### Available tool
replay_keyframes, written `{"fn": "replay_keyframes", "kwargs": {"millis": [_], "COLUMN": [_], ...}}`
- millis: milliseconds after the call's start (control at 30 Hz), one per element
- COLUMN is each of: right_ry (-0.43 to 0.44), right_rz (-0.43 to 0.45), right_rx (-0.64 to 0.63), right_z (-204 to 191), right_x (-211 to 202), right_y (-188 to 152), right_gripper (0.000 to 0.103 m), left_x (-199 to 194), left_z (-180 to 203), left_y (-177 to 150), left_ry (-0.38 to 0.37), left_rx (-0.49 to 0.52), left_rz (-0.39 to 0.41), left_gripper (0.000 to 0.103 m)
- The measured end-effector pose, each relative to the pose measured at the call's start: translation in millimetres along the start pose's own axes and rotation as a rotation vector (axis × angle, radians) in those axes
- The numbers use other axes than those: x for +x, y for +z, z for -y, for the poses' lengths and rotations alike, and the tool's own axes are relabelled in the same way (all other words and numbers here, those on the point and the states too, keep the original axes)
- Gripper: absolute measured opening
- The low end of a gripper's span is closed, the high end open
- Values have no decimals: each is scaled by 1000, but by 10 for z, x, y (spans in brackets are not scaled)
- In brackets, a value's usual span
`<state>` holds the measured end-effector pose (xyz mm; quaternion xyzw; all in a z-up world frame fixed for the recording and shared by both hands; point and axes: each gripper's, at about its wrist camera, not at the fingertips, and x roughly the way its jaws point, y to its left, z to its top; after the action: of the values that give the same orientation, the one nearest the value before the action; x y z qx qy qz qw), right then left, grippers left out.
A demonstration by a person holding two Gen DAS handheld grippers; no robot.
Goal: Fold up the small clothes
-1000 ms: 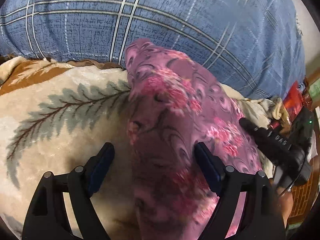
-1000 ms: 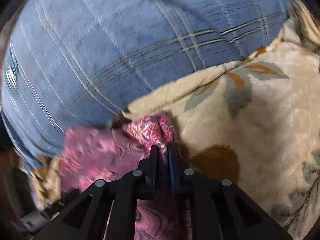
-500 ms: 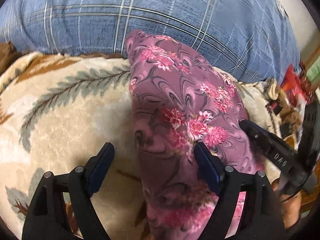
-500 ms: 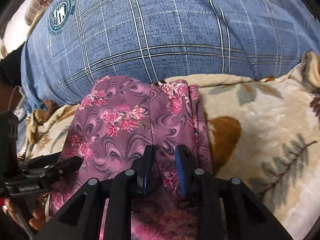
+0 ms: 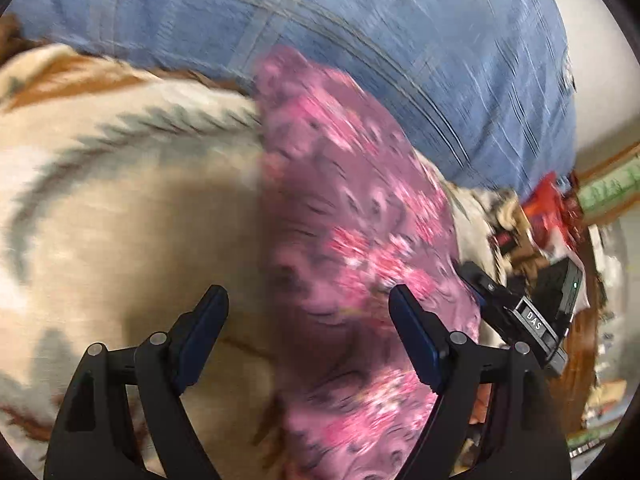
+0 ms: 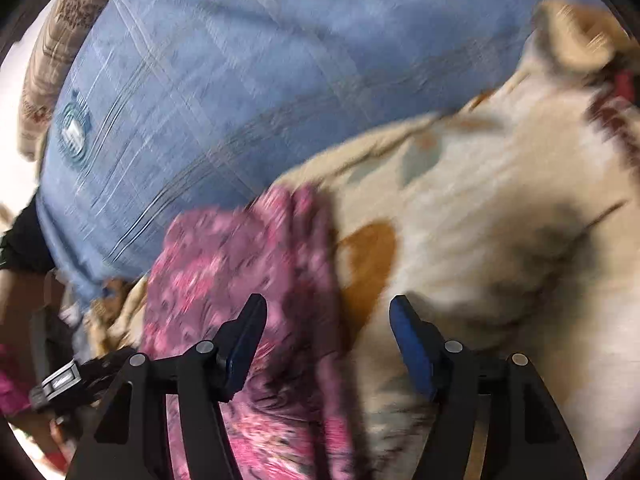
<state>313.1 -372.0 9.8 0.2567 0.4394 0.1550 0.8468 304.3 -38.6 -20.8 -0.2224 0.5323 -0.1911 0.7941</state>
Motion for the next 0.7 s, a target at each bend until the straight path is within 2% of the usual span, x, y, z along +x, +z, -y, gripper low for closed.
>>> {"fn": "replay_keyframes", "kwargs": {"millis": [67, 133, 167, 200, 233, 267, 333, 467, 700], "right_ry": [59, 68, 53, 26, 4, -26, -56, -107, -85], "right_rz": [-23, -33, -35, -29, -14, 15, 49, 118, 166], "right_rx": [-45, -71, -92, -123, -158, -185, -216, -240, -276], "right_z": [-100, -171, -210, -257, -311, -354, -426, -631, -1057], "right_x": [82, 154, 168, 164, 135, 89, 58, -116, -416], "right_y": [0, 15, 8, 5, -12, -33, -99, -210, -501], "right_gripper": [73, 73, 63, 53, 35, 30, 27, 25, 25], "left_x": [63, 99, 114, 116, 101, 81, 26, -123, -638], "left_z": [82, 140, 149, 164, 186, 215, 259, 351, 286], "left_y": [-1, 24, 39, 43, 51, 47, 21, -72, -334], "left_ry": [8, -21, -37, -29, 0, 32, 49, 88, 94], "left_rx": [22, 19, -2, -13, -3, 23, 55, 95, 112], "left_rz": [17, 16, 14, 24, 34, 43, 64, 100, 155], "left_gripper": [84, 82, 80, 64, 47, 41, 28, 26, 26]}}
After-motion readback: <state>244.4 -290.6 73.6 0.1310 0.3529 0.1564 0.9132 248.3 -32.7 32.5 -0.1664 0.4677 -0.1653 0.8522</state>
